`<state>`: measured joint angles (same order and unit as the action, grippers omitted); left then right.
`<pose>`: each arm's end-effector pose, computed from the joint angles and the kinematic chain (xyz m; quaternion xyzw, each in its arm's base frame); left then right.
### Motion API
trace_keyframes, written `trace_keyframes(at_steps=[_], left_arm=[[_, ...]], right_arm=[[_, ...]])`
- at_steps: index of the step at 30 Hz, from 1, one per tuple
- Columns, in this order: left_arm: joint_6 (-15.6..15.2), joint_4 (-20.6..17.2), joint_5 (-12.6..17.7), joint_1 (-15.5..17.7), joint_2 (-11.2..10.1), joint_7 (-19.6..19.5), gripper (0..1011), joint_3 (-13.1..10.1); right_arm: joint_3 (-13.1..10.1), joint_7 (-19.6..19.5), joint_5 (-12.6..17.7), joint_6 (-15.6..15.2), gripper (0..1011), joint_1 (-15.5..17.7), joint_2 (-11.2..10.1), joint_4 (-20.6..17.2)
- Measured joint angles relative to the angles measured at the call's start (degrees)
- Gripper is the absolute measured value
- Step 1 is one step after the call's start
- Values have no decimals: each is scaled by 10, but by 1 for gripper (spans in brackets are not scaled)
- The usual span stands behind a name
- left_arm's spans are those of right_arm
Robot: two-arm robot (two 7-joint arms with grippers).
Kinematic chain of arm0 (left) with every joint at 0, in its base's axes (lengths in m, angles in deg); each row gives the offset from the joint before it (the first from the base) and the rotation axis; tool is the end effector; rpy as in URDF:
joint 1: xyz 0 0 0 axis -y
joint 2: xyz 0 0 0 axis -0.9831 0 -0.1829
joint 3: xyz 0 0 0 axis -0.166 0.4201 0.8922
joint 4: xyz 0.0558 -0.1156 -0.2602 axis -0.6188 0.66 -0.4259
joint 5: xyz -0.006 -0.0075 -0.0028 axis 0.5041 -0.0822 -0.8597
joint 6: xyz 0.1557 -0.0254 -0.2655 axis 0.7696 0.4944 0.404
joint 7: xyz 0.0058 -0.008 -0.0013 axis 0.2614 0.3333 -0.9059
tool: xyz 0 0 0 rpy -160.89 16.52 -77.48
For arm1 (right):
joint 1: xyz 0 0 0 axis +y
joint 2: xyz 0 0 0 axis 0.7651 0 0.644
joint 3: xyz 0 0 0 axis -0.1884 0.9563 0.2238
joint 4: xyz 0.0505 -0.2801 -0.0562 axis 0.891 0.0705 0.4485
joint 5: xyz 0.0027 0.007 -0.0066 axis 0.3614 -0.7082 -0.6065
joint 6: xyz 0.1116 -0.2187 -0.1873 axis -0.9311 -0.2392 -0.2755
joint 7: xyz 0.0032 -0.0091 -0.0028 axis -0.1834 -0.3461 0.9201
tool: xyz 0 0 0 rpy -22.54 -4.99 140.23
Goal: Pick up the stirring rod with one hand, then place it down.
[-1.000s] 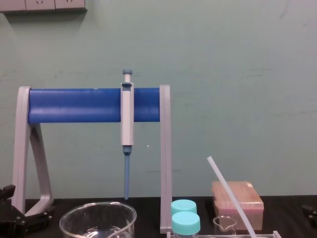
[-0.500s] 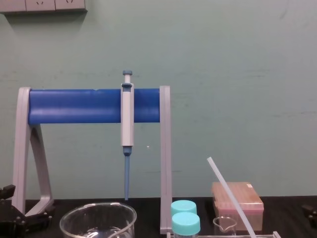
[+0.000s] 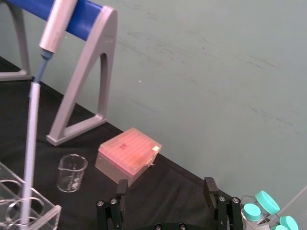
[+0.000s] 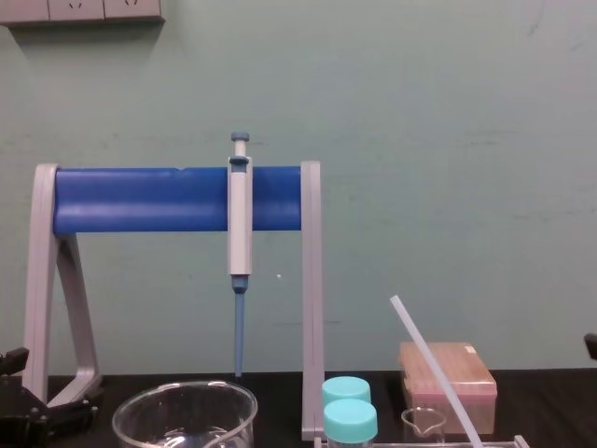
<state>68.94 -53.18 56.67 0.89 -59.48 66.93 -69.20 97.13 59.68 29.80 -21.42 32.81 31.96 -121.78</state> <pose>0.3580 0.0826 -0.3023 0.1414 -0.1325 0.5799 0.7913 0.3410 -0.0946 -0.2477 -0.1521 -0.1579 -0.5497 0.8060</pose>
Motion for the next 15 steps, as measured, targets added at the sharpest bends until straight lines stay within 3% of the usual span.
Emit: trace_keyframes(at_steps=[6,10,15], left_arm=[[0,0,0,0,0,0,1005,0],[0,0,0,0,0,0,1005,0],[0,0,0,0,0,0,1005,0]], right_arm=[[-29,40,44,-52,1003,16,-25,-51],[-50,101,102,-95,1003,15,-37,-71],[-59,170,153,-139,1002,-2,-44,-73]])
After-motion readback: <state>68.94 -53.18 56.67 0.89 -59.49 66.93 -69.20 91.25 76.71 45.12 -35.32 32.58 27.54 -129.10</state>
